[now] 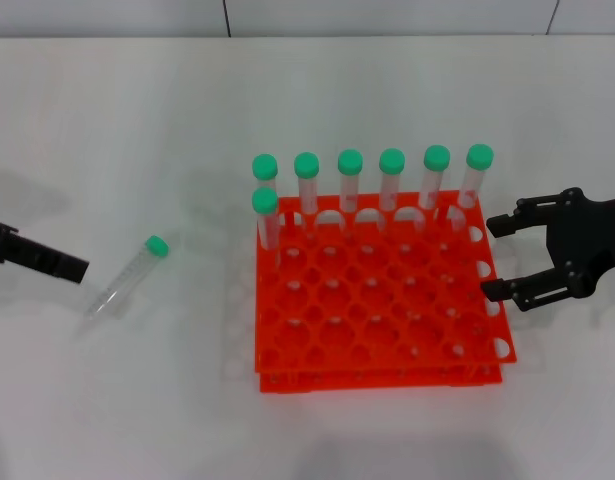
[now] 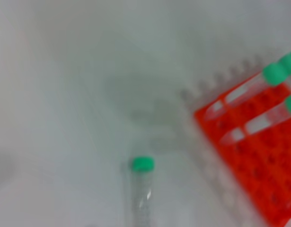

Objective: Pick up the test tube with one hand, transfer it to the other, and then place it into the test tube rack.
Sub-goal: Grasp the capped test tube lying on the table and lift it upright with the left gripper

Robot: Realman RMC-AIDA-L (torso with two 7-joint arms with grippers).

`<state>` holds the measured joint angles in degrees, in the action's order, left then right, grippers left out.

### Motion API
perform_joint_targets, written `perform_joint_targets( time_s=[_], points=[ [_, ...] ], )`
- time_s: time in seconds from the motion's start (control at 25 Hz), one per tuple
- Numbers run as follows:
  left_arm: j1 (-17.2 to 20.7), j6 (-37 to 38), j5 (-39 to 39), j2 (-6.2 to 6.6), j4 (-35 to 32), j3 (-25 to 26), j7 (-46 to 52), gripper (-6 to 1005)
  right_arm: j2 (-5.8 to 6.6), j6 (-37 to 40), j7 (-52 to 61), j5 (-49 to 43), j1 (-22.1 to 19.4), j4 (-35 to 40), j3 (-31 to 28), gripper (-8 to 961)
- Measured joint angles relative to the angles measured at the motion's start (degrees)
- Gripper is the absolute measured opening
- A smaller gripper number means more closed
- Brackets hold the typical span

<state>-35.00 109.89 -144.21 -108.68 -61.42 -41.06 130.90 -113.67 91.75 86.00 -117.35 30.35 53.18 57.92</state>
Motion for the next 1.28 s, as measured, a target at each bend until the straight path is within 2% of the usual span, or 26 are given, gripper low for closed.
perform_joint_targets(
  time_s=[0.24, 0.48, 0.88, 1.12, 1.28],
  points=[
    [-1.87, -1.10, -6.82, -0.85, 0.12, -5.81, 1.91, 861, -0.40, -0.54, -0.05, -0.05, 0.22, 0.08, 0.01, 823],
    [-2.63, -5.51, -11.41, -2.22, 2.74, -6.33, 2.09, 861, -0.82, -1.39, -0.18, -0.11, 0.34, 0.12, 0.63, 822],
    [-4.04, -11.98, -13.01, -4.08, 7.76, -10.62, 2.66, 861, -1.15, -2.19, -0.20, -0.18, 0.45, -0.05, 2.01, 822],
    [-5.30, -12.41, -13.69, -5.30, 8.28, -10.79, 3.21, 861, -1.29, -2.19, -0.16, -0.18, 0.51, -0.10, 2.12, 821],
    [-5.46, -13.19, -13.79, -5.68, 8.31, -12.74, 4.63, 861, -1.33, -2.19, -0.22, -0.18, 0.51, -0.18, 2.12, 821]
  ],
)
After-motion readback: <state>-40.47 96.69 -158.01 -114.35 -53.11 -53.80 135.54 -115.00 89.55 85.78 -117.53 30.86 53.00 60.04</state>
